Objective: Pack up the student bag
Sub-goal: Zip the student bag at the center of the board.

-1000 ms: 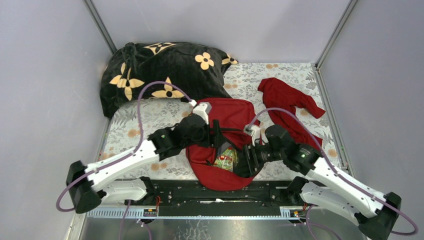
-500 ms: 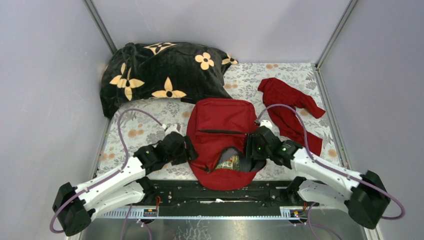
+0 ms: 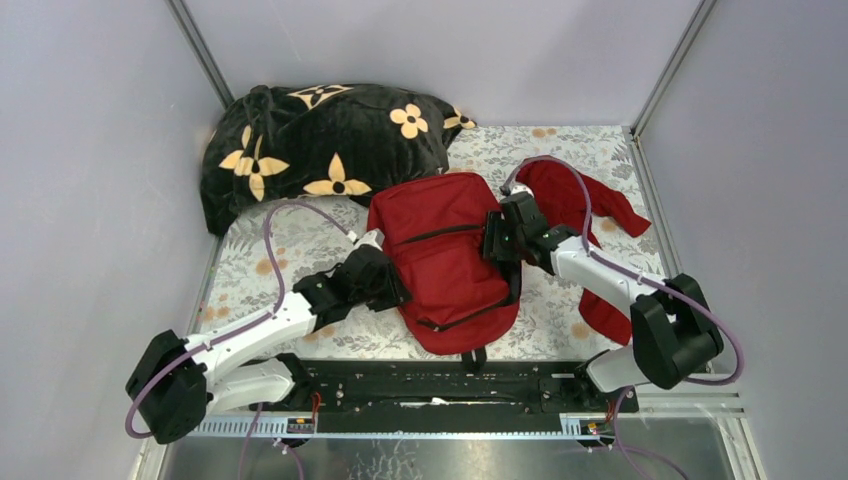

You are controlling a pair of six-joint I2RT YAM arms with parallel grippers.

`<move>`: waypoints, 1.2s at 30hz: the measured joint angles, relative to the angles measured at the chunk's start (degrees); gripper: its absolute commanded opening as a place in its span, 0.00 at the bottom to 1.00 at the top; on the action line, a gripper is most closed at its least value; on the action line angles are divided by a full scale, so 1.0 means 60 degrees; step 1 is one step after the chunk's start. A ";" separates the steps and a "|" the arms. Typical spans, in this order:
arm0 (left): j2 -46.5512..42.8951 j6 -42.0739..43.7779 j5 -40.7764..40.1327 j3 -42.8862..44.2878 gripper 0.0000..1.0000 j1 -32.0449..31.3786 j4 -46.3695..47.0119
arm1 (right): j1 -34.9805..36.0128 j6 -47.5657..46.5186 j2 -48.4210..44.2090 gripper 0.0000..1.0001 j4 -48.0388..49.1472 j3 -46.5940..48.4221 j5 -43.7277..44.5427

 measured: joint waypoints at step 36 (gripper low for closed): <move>-0.1807 -0.0634 0.0521 -0.0499 0.75 0.0117 -0.1384 | 0.6237 -0.2645 -0.1268 0.64 -0.0674 0.0353 -0.2266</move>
